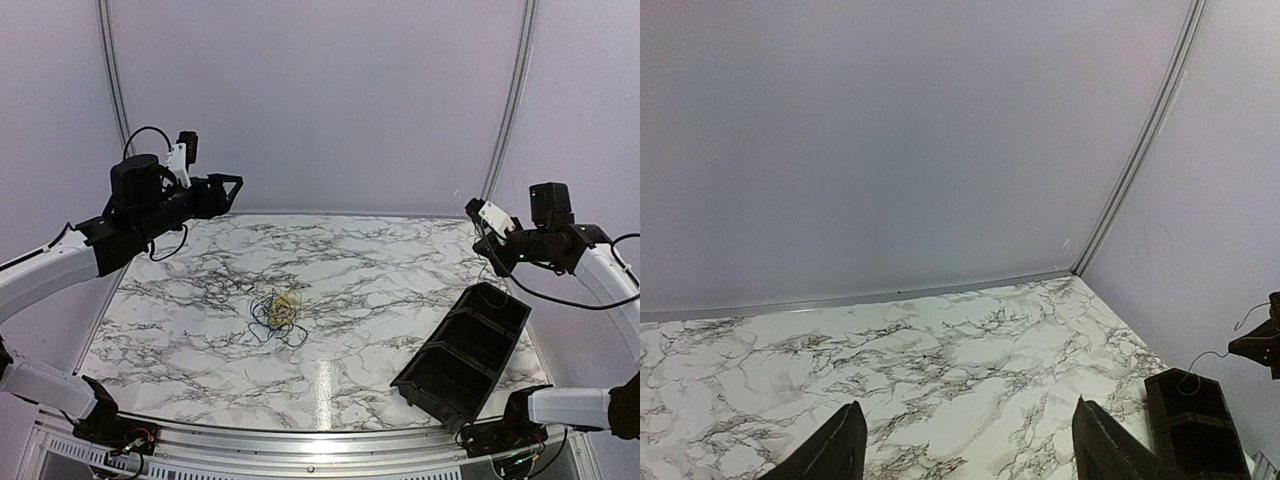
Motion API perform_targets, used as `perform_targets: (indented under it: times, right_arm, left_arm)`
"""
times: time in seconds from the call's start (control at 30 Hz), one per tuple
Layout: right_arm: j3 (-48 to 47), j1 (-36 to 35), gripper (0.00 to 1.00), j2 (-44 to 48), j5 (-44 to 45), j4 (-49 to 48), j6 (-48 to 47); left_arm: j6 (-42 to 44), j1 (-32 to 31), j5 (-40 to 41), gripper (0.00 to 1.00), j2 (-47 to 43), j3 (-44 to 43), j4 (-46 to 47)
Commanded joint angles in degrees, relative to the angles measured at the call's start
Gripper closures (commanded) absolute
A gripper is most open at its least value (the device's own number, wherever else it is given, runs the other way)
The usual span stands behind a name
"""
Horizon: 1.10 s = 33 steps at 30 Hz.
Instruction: Untangle the cables
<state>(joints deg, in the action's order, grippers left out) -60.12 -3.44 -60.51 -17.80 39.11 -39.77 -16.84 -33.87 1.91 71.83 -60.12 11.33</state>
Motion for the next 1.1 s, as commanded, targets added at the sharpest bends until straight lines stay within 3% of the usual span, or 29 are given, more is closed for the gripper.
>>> perform_targets:
  times: [0.0, 0.53, 1.07]
  right_arm:
    - [1.5, 0.5, 1.00, 1.1, 4.7, 7.8, -5.0]
    - [2.2, 2.3, 1.00, -3.2, 14.6, 25.5, -16.0]
    - [-0.1, 15.0, 1.00, -16.3, 17.5, 25.7, -21.3]
  left_arm:
    - [0.9, -0.3, 0.6, 0.26, 0.9, -0.2, 0.3]
    - [0.9, -1.3, 0.4, 0.26, 1.4, -0.7, -0.4]
    - [2.7, -3.6, 1.3, 0.26, 1.5, -0.8, -0.8]
